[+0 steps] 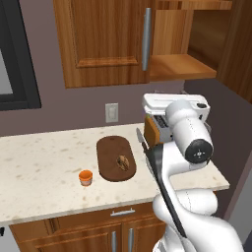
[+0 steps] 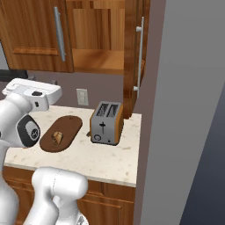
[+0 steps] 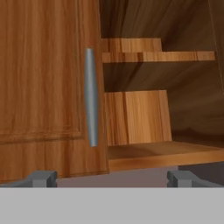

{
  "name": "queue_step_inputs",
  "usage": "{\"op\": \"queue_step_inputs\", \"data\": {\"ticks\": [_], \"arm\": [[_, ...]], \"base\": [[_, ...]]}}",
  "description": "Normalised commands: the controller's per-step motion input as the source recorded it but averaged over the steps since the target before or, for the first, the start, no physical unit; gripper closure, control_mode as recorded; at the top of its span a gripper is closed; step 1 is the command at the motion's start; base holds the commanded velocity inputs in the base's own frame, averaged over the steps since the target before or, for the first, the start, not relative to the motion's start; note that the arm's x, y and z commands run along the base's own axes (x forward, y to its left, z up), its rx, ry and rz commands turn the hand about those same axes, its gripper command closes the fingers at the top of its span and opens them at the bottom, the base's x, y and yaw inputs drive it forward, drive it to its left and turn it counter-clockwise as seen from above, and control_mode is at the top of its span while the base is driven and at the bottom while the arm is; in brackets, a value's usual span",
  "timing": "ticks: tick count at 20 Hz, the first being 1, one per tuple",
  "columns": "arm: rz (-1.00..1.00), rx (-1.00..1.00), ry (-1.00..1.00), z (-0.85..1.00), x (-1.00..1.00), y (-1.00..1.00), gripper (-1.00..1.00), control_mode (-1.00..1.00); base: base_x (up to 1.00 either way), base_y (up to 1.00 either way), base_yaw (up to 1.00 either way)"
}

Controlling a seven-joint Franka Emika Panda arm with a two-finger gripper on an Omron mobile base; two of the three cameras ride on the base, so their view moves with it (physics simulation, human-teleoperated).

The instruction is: Pick the bread, place it on the cutting board, pick the jam, place it on the counter, and close the cabinet.

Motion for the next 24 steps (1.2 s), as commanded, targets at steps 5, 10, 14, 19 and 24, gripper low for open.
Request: {"op": "queue_step_inputs", "data": {"ticks": [5,10,14,19,24], "arm": [[0.02,0.0,0.0,0.05,-0.61,-0.41,-1.0,-1.0],[0.01,0.0,0.01,0.04,-0.6,-0.36,-1.0,-1.0],[0.03,0.0,0.01,0.0,-0.57,-0.32,-1.0,-1.0],[0.09,0.0,0.0,0.0,-0.35,-0.3,-1.0,-1.0],[0.13,0.0,0.0,0.0,-0.24,-0.28,-1.0,-1.0]], "base": [[0.0,0.0,0.0],[0.0,0.0,0.0],[0.0,0.0,0.0],[0.0,0.0,0.0],[0.0,0.0,0.0]]}}
